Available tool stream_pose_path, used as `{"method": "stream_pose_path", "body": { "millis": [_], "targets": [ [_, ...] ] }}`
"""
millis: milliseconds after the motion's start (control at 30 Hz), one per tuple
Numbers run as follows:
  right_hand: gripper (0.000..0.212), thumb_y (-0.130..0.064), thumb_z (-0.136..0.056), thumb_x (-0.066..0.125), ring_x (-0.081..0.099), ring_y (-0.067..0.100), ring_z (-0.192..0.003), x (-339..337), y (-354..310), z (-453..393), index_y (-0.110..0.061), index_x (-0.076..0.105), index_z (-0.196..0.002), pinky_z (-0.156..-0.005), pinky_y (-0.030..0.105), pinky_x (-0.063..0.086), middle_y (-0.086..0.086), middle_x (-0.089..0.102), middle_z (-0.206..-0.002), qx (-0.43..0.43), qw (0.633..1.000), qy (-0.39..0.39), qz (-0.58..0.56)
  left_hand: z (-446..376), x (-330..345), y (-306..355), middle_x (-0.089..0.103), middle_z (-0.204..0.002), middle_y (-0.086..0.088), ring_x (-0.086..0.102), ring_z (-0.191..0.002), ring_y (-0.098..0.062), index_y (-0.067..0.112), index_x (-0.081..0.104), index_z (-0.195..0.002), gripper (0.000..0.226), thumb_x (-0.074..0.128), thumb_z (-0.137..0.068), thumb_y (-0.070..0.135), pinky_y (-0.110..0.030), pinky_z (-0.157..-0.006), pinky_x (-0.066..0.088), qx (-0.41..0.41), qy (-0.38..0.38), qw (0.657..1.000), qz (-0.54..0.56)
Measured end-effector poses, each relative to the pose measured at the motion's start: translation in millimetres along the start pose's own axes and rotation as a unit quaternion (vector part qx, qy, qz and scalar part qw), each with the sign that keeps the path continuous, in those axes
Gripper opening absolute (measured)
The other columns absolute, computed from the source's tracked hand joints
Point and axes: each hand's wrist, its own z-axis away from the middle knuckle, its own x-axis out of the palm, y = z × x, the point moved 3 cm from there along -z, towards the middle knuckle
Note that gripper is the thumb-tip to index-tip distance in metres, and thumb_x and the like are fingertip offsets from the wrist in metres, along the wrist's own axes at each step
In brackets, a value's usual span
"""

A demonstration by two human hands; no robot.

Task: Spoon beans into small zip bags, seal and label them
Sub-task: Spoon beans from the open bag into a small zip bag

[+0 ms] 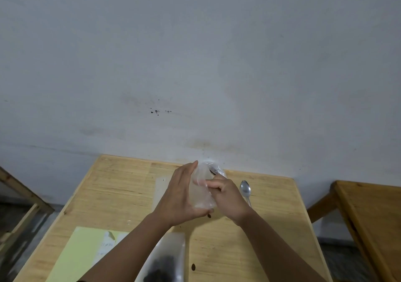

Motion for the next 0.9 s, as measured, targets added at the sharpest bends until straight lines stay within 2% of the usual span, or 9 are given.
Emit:
{"method": "stream_pose_path", "body": {
  "millis": [100,300,433,533,600,667,733,833,900],
  "targets": [
    [0.034,-0.008,-0.098,0.043,0.056,0.017,-0.104,-1.8,4.0,-2.0,-0.025,0.07,-0.111,-0.086,0.018,0.049,0.012,0.051,-0.1,0.009,1.0,-0.006,0.01,-1.7,3.9,2.0,0.03,-0.139,0.008,0.026,-0.131,-0.008,0.019,0.021,-0.146,0.115,0.085,-0.054,0.044,-0.02,-0.106,0.028,0.0,0.002,1.0,0.001],
    [0.036,-0.009,-0.1,0.038,0.054,0.015,-0.117,-3.8,7.8,-2.2,-0.025,0.061,-0.122,-0.101,0.023,0.043,0.014,0.054,-0.127,0.011,0.997,-0.067,0.039,-0.7,6.7,0.8,0.033,-0.136,0.01,0.032,-0.125,-0.004,0.018,0.025,-0.141,0.091,0.072,-0.066,0.042,-0.023,-0.106,0.03,0.039,0.001,0.999,-0.022],
    [0.046,-0.007,-0.097,0.043,0.053,0.0,-0.108,-11.4,9.2,-1.5,-0.046,0.061,-0.114,-0.089,0.008,0.042,-0.008,0.057,-0.119,-0.003,0.993,-0.098,0.061,-1.5,9.2,-11.2,0.037,-0.136,0.005,0.037,-0.125,-0.01,0.008,0.035,-0.14,0.09,0.078,-0.067,0.039,-0.021,-0.106,0.03,0.034,0.004,0.998,-0.044],
    [0.035,-0.012,-0.093,0.054,0.058,-0.011,-0.085,-31.4,20.3,4.8,-0.042,0.069,-0.105,-0.074,0.008,0.045,-0.025,0.064,-0.101,-0.006,0.999,0.0,-0.033,0.7,7.7,-25.7,0.035,-0.136,0.011,0.035,-0.123,-0.005,0.012,0.035,-0.139,0.092,0.084,-0.063,0.032,-0.001,-0.1,0.02,-0.016,0.018,0.999,-0.035],
    [0.027,-0.012,-0.09,0.058,0.064,0.001,-0.083,-48.4,45.4,9.3,-0.03,0.071,-0.106,-0.074,0.019,0.05,-0.017,0.07,-0.095,0.025,0.99,0.136,-0.014,5.1,6.9,-34.5,0.034,-0.133,0.017,0.035,-0.121,-0.003,0.014,0.036,-0.139,0.091,0.083,-0.063,0.032,0.003,-0.095,0.018,-0.048,0.03,0.998,-0.03],
    [0.024,-0.016,-0.088,0.059,0.064,0.023,-0.093,-61.5,78.8,16.6,-0.016,0.069,-0.11,-0.084,0.033,0.046,0.003,0.071,-0.101,0.119,0.958,0.228,0.123,10.2,6.9,-40.8,0.035,-0.133,0.016,0.036,-0.122,-0.002,0.014,0.037,-0.138,0.091,0.084,-0.063,0.032,-0.001,-0.097,0.02,-0.075,0.046,0.996,-0.03],
    [0.027,-0.018,-0.083,0.057,0.059,0.031,-0.096,-67.3,110.5,27.1,-0.006,0.07,-0.104,-0.083,0.033,0.04,0.016,0.068,-0.097,0.189,0.925,0.239,0.227,15.2,8.6,-45.8,0.037,-0.134,0.012,0.037,-0.123,-0.003,0.01,0.038,-0.138,0.091,0.085,-0.062,0.028,-0.004,-0.1,0.02,-0.091,0.061,0.994,-0.03],
    [0.008,-0.003,-0.075,0.065,0.058,0.038,-0.081,-68.6,140.1,40.8,0.001,0.07,-0.08,-0.072,0.039,0.042,0.022,0.065,-0.079,0.212,0.907,0.266,0.248,21.1,11.8,-49.8,0.039,-0.135,0.009,0.036,-0.122,0.001,0.011,0.038,-0.138,0.094,0.086,-0.061,0.029,0.002,-0.098,0.018,-0.116,0.073,0.99,-0.019],
    [0.008,-0.001,-0.075,0.068,0.056,0.037,-0.08,-65.1,154.1,45.4,-0.001,0.071,-0.082,-0.068,0.035,0.038,0.022,0.064,-0.079,0.21,0.901,0.277,0.26,23.5,12.9,-51.5,0.039,-0.134,0.012,0.034,-0.117,0.008,0.014,0.037,-0.139,0.095,0.087,-0.06,0.033,0.005,-0.095,0.02,-0.131,0.081,0.988,-0.01]
  ]
}}
